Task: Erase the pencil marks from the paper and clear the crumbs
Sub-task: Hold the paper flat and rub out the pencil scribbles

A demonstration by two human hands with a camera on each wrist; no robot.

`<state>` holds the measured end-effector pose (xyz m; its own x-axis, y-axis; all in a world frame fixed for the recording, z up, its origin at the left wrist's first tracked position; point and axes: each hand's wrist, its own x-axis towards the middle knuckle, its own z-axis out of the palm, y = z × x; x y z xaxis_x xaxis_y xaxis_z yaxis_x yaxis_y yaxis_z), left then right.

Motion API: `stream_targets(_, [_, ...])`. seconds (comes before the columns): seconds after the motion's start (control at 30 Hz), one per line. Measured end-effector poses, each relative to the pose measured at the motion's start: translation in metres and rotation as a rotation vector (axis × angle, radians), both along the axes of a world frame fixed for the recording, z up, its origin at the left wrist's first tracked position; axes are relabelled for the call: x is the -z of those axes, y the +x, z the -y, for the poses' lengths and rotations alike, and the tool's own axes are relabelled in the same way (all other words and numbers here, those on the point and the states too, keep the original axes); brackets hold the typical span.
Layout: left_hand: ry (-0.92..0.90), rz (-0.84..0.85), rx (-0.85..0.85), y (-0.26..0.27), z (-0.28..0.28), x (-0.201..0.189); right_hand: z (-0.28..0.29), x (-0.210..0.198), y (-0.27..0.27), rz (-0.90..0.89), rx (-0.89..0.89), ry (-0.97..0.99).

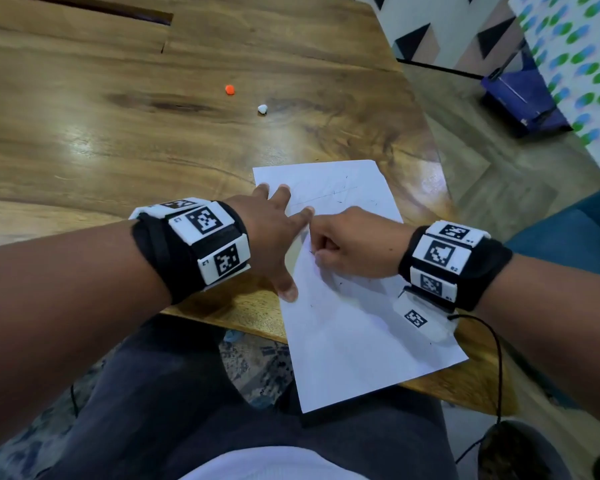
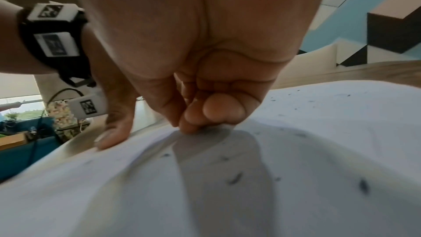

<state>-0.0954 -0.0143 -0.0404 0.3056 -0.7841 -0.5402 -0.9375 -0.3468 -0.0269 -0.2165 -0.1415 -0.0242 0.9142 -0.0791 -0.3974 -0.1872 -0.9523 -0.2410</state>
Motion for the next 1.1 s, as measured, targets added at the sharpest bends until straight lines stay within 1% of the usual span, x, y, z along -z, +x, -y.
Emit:
stream_targets(0.13, [-0.016,0.019,0.017,0.000,-0.001,0.000,0.026,0.004,0.019,0.129,0.169,-0.035])
stream_targets(0.23, [-0.018,0.030,0.015,-0.001,-0.002,-0.002,0.037,0.009,0.026,0.147,0.234,-0.060])
stream_targets(0.33, [-0.015,0.028,0.008,-0.001,-0.001,-0.002,0.029,0.009,0.016,0.137,0.198,-0.046])
stream_targets(0.5, [0.003,0.029,0.007,-0.002,0.002,-0.003,0.006,0.008,-0.014,0.021,0.017,0.067])
stream_targets(0.57, [0.011,0.032,0.011,-0.003,0.002,-0.004,0.008,0.008,-0.013,0.015,-0.006,0.058])
stream_targets(0.73, [0.029,0.031,0.010,-0.003,0.002,-0.005,0.034,0.008,0.016,0.139,0.180,-0.018])
stream_targets(0.8, [0.028,0.036,0.013,-0.004,0.003,-0.006,0.040,0.009,0.023,0.161,0.213,-0.045])
stream_targets(0.87, [0.025,0.042,0.016,-0.004,0.003,-0.006,0.039,0.009,0.021,0.148,0.209,-0.047])
stream_targets(0.93, [0.027,0.040,0.010,-0.003,0.004,-0.006,0.031,0.007,0.012,0.122,0.165,-0.025])
stream_targets(1.1, [0.019,0.042,0.012,-0.004,0.004,-0.005,0.006,0.010,-0.015,0.024,-0.021,0.071])
